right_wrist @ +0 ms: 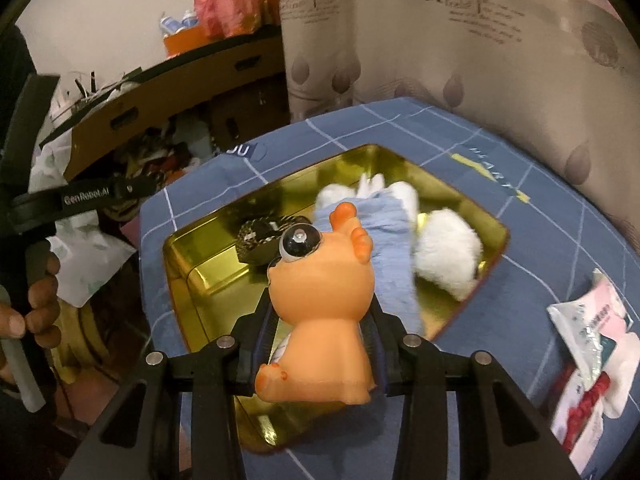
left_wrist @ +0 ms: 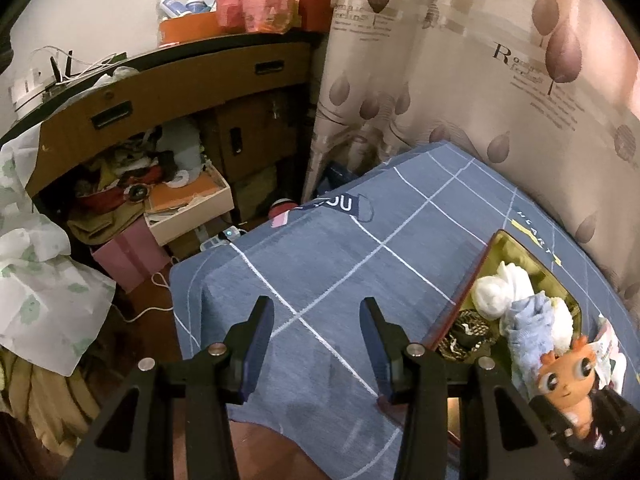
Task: Organize soft objects
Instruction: 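Carry the orange plush toy with the right gripper into the tin and open, then grasp the printed tissue pack with the right gripper and lift it, then grasp the red scrunchie and white cloth with the left gripper while the right gripper holds the tissue pack, then carry the scrunchie and cloth with the left gripper into the tin and open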
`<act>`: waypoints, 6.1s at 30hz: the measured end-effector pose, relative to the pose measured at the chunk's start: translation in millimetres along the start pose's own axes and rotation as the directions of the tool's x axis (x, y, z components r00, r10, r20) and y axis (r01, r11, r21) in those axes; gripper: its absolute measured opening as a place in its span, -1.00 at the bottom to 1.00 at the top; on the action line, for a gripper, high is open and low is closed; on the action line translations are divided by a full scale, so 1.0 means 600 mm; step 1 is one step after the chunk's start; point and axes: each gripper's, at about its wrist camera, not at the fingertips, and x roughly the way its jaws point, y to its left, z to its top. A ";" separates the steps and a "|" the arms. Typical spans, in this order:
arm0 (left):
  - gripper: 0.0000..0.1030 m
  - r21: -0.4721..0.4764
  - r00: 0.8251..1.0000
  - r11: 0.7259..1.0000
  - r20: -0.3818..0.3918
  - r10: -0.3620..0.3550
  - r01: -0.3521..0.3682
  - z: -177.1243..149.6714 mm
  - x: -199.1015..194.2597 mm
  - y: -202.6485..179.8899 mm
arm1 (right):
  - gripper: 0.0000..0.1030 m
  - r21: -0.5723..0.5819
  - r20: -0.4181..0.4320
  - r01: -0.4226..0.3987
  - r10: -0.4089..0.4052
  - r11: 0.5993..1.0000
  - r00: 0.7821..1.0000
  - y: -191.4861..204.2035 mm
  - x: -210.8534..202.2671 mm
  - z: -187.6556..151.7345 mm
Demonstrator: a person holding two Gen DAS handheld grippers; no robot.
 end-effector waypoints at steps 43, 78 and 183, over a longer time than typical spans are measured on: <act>-0.11 0.044 1.000 0.999 0.013 -0.004 0.004 -0.012 -0.006 -0.019 | 0.37 0.083 0.061 0.062 -0.068 0.995 0.996 -0.044 -0.066 -0.041; -0.11 0.107 1.000 0.994 0.031 -0.001 -0.002 -0.019 -0.012 -0.041 | 0.51 0.406 -0.169 0.461 -0.431 0.789 0.886 -0.358 -0.148 -0.242; -0.45 0.676 0.810 0.470 -0.360 -0.463 0.568 -0.274 -0.106 -0.563 | -0.33 0.550 -0.174 0.506 -0.501 0.664 0.847 -0.511 -0.247 -0.342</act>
